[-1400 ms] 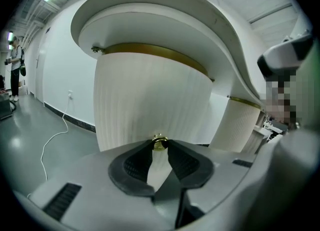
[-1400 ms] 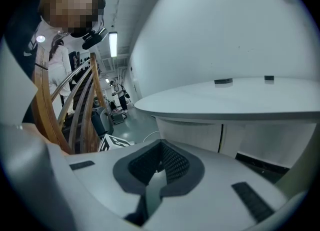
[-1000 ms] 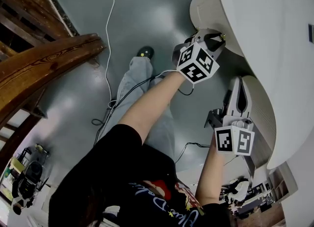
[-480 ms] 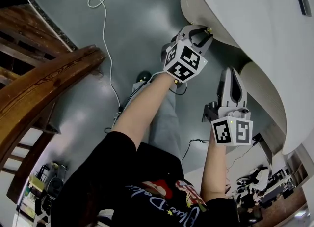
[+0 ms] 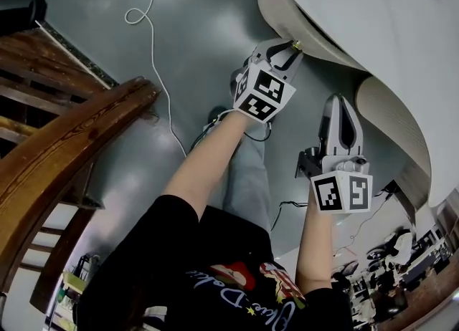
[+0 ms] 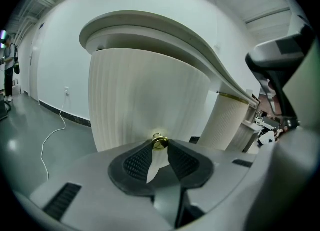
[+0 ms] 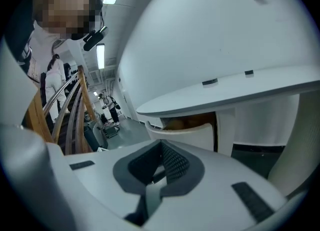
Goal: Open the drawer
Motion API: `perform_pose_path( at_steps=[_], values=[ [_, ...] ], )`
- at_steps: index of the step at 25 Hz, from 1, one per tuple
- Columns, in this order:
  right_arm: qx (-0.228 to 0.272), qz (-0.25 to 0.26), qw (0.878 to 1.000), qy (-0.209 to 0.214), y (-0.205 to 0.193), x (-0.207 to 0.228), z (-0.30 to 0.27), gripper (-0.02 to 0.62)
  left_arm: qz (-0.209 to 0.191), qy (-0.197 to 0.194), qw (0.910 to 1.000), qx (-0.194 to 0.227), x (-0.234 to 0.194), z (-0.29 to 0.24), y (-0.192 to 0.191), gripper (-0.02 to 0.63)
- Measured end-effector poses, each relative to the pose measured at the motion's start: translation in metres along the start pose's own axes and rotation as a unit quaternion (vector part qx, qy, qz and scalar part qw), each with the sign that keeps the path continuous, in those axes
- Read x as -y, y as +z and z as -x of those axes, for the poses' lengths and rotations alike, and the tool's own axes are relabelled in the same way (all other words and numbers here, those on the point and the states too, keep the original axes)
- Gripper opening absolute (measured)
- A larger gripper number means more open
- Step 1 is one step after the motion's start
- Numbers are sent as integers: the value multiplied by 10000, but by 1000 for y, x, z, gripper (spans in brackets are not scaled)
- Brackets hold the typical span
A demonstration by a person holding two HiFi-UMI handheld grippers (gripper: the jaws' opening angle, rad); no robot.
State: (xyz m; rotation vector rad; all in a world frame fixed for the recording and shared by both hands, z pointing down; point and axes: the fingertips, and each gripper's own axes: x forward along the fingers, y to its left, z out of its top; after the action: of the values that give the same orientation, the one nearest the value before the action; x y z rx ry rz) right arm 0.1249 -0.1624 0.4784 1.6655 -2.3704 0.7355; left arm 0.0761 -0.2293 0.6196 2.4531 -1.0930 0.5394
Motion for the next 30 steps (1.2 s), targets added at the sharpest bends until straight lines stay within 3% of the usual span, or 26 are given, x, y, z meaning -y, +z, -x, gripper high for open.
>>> perform_pose_path(
  at_steps=[15,30],
  values=[
    [463,-362,9976,-372,0,-12,44,0,71,-58,9998,-177,6,21,-18,98],
    [516,-354,9964,-579,-8,-24,75,0,208,-164,9995,-146,16,42,-30,98]
  ],
)
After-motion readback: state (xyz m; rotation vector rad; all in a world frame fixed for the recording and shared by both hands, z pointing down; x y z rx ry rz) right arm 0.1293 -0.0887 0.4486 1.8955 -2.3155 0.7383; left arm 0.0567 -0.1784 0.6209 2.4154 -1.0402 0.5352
